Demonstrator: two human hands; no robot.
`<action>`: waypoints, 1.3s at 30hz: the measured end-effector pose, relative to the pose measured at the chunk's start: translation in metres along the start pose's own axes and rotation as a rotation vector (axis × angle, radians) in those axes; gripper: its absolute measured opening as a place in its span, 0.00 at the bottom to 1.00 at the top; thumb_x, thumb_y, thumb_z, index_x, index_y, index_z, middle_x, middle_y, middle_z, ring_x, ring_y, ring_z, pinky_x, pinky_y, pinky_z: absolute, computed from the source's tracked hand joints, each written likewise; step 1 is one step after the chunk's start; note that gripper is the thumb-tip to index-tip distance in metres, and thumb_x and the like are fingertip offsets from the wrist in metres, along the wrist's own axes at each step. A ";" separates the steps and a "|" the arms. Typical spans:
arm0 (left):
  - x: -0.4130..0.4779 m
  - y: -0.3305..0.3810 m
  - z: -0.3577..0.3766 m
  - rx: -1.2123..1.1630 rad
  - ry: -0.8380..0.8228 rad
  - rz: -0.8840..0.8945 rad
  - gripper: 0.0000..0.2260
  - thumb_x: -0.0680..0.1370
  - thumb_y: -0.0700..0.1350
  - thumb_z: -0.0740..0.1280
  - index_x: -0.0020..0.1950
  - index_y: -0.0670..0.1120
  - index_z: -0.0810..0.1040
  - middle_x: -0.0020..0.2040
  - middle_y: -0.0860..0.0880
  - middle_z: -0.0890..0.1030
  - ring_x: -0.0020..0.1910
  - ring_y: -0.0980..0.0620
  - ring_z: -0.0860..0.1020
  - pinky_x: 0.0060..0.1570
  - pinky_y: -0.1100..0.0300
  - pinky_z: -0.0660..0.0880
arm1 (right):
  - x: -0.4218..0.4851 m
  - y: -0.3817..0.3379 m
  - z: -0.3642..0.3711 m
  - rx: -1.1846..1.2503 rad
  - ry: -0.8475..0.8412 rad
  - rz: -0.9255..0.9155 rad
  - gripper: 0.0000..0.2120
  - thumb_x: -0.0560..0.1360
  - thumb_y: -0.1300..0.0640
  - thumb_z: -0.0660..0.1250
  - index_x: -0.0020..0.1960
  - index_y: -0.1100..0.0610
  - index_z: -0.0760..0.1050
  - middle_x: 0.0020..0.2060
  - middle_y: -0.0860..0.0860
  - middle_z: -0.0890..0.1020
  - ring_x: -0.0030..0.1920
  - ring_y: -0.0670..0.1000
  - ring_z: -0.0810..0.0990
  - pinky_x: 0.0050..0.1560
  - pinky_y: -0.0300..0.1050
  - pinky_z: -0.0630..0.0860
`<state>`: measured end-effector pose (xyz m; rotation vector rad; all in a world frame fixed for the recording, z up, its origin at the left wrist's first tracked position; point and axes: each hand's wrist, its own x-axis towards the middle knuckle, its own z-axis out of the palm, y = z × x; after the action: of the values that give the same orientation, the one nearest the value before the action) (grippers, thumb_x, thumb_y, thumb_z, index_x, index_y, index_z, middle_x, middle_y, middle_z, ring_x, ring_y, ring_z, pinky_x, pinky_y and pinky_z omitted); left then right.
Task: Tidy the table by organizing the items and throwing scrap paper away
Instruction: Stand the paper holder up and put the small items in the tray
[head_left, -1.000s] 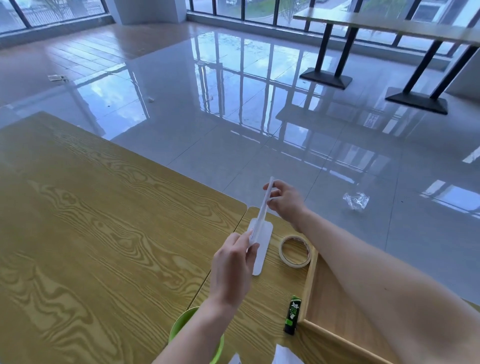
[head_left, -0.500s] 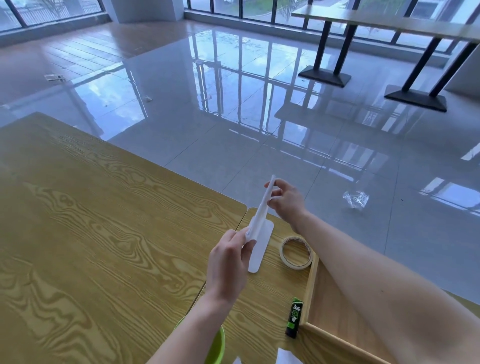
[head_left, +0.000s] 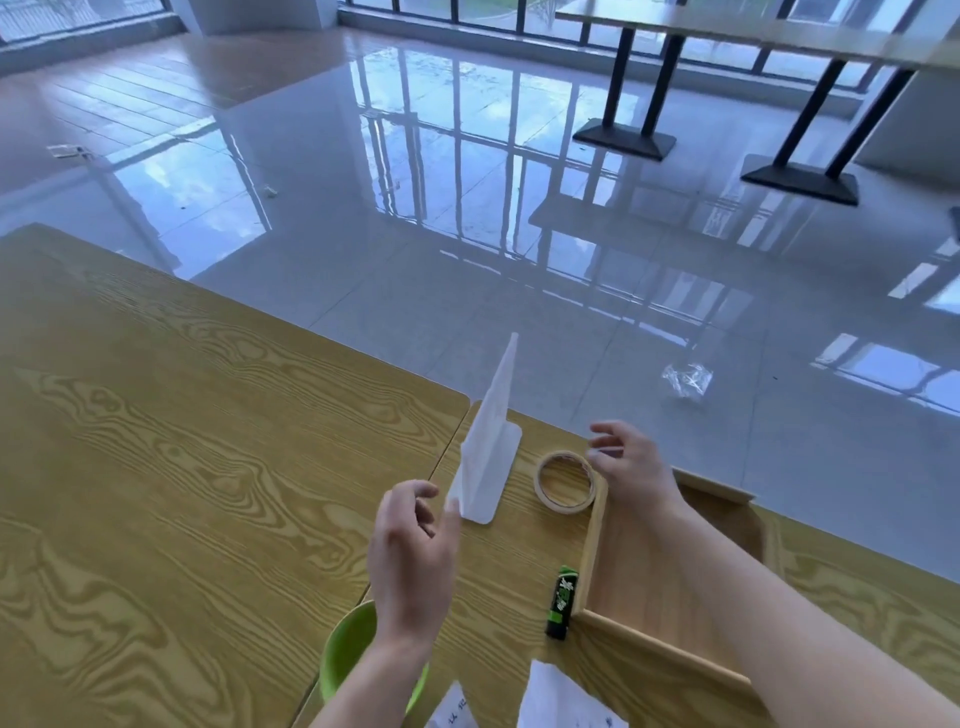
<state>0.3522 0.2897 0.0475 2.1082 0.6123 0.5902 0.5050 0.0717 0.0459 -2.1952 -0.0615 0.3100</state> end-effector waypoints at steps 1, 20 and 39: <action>-0.011 0.001 0.005 -0.007 -0.045 -0.019 0.06 0.74 0.46 0.72 0.46 0.54 0.76 0.37 0.54 0.76 0.39 0.57 0.75 0.33 0.66 0.69 | -0.016 0.017 -0.008 -0.042 0.017 0.010 0.15 0.75 0.59 0.70 0.62 0.55 0.77 0.50 0.48 0.82 0.51 0.47 0.81 0.53 0.44 0.77; -0.062 -0.008 0.100 0.491 -0.811 -0.065 0.19 0.72 0.54 0.73 0.59 0.49 0.78 0.54 0.49 0.82 0.54 0.49 0.79 0.50 0.57 0.75 | -0.141 0.111 0.005 -0.467 -0.173 -0.191 0.15 0.76 0.58 0.69 0.59 0.44 0.80 0.50 0.42 0.75 0.52 0.45 0.71 0.55 0.38 0.71; -0.045 -0.015 0.096 0.527 -0.645 -0.134 0.14 0.75 0.47 0.65 0.60 0.46 0.76 0.56 0.46 0.77 0.53 0.46 0.78 0.49 0.56 0.73 | -0.121 0.101 0.021 -0.393 -0.223 -0.257 0.16 0.77 0.63 0.65 0.59 0.47 0.81 0.49 0.41 0.76 0.51 0.46 0.70 0.55 0.41 0.72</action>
<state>0.3719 0.2131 -0.0254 2.5269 0.5578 -0.3749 0.3764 0.0083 -0.0225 -2.4929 -0.5656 0.4232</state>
